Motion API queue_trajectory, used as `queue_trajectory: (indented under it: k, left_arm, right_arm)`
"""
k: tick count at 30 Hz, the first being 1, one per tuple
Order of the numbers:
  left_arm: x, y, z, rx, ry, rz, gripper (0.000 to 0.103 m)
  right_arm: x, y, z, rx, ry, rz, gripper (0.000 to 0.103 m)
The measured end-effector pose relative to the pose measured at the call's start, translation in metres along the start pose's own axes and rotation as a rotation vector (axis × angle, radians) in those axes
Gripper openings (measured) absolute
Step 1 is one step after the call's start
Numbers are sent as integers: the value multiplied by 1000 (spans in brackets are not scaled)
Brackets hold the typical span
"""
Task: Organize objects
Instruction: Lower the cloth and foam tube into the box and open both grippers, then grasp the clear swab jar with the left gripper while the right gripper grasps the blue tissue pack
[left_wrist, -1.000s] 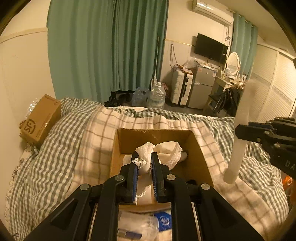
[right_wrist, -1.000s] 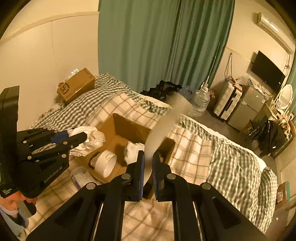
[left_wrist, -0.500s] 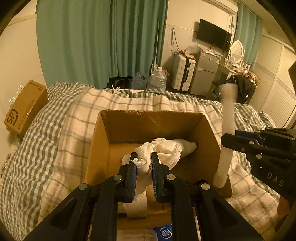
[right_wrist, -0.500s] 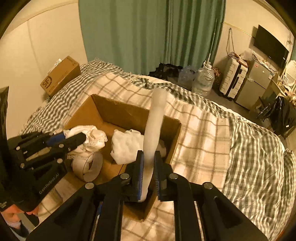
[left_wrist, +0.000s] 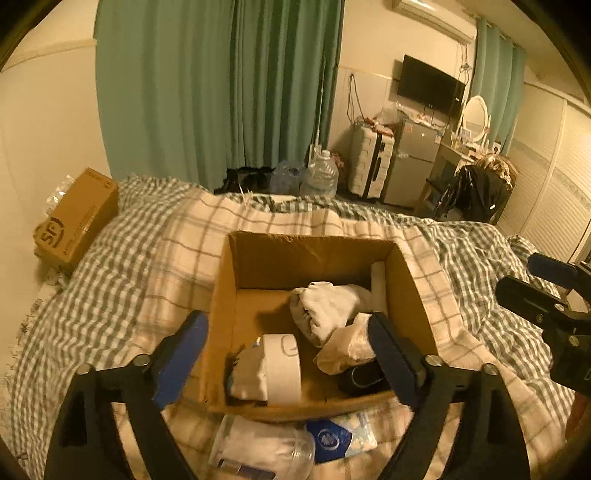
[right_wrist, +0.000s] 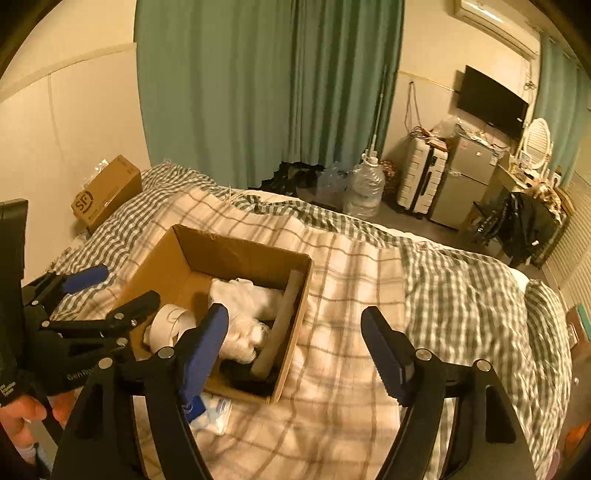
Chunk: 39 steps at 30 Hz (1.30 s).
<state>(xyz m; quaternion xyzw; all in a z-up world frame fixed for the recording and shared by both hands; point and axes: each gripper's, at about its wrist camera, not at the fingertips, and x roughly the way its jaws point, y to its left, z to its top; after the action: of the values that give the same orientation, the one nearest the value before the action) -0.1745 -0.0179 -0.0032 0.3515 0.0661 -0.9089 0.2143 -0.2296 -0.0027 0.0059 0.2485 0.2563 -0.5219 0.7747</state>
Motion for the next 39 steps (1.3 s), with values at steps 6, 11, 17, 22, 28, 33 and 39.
queue_trajectory:
  k: [6, 11, 17, 22, 28, 33, 39]
  left_arm:
    - [-40, 16, -12, 8, -61, 37, 103]
    - [-65, 38, -30, -25, -91, 44, 103]
    - [-75, 59, -52, -55, -99, 78, 103]
    - [-59, 70, -71, -72, -73, 110, 103]
    - [-22, 73, -97, -48, 13, 137, 103]
    - [3, 54, -115, 22, 105, 90, 103]
    - [8, 29, -122, 121, 124, 49, 103]
  right_arm:
    - [-44, 23, -9, -15, -28, -22, 89]
    - [-69, 49, -16, -41, -64, -21, 94]
    - [-72, 79, -32, -36, -51, 8, 95]
    - [-48, 98, -47, -30, -14, -1, 95]
    - [13, 99, -75, -46, 56, -68, 95]
    - [44, 70, -87, 57, 148, -66, 95]
    - [46, 63, -88, 85, 157, -65, 95]
